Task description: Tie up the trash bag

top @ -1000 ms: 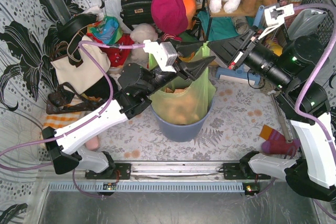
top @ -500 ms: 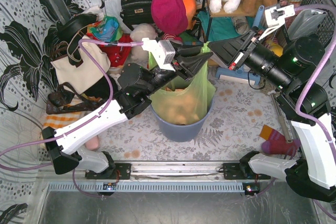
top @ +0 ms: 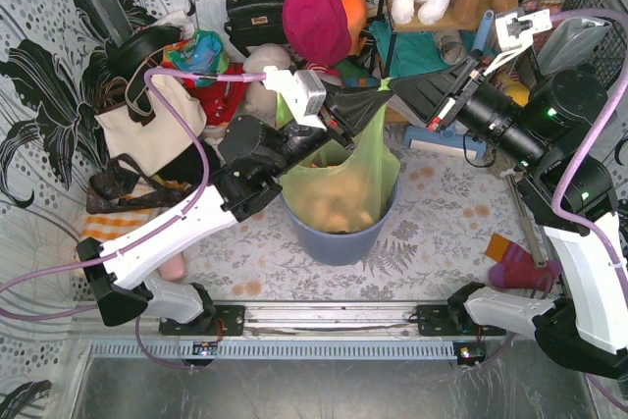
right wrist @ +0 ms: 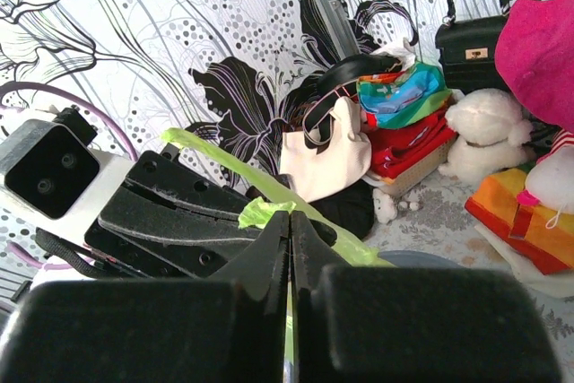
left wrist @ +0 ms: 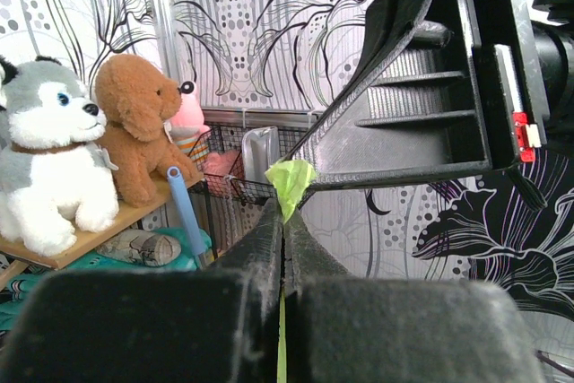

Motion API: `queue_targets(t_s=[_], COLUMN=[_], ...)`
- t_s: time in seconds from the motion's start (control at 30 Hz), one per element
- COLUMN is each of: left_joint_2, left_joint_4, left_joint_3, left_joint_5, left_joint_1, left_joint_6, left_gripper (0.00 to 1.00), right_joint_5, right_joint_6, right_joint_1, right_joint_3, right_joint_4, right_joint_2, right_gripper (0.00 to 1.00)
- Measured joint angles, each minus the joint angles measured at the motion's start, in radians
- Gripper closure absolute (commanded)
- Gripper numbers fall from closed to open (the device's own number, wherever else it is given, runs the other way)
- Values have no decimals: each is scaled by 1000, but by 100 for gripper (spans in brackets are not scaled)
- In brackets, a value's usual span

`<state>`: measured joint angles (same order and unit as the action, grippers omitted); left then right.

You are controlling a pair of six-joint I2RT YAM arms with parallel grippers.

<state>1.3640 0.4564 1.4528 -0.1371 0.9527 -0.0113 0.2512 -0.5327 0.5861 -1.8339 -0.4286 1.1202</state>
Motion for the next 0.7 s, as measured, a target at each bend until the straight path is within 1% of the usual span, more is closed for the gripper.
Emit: queue_targets(t_s=[0.07, 0.1, 0.23, 0.47, 0.57, 0.7], left_joint_2=[0, 0, -2, -34, -51, -64], left_joint_4=[-1, -2, -3, -26, -47, -69], left_joint_3=[0, 0, -1, -14, -16, -18], left_joint_5=[-10, -15, -42, -124, -176, -241], left_joint_1=[0, 0, 0, -1, -1, -1], left_joint_6=[1, 2, 4, 12, 14, 15], left_gripper=[100, 100, 100, 100, 100, 100], right_joint_5=[0, 0, 11, 58, 79, 140], right_joint_6=[2, 3, 11, 53, 89, 137], right_joint_1=[0, 0, 0, 0, 0, 0], right_joint_3=[0, 0, -16, -113, -167, -308], right_joint_4=[3, 4, 11, 18, 9, -21], right_joint_2=[0, 0, 13, 87, 125, 216], right_gripper=[82, 78, 68, 66, 62, 55])
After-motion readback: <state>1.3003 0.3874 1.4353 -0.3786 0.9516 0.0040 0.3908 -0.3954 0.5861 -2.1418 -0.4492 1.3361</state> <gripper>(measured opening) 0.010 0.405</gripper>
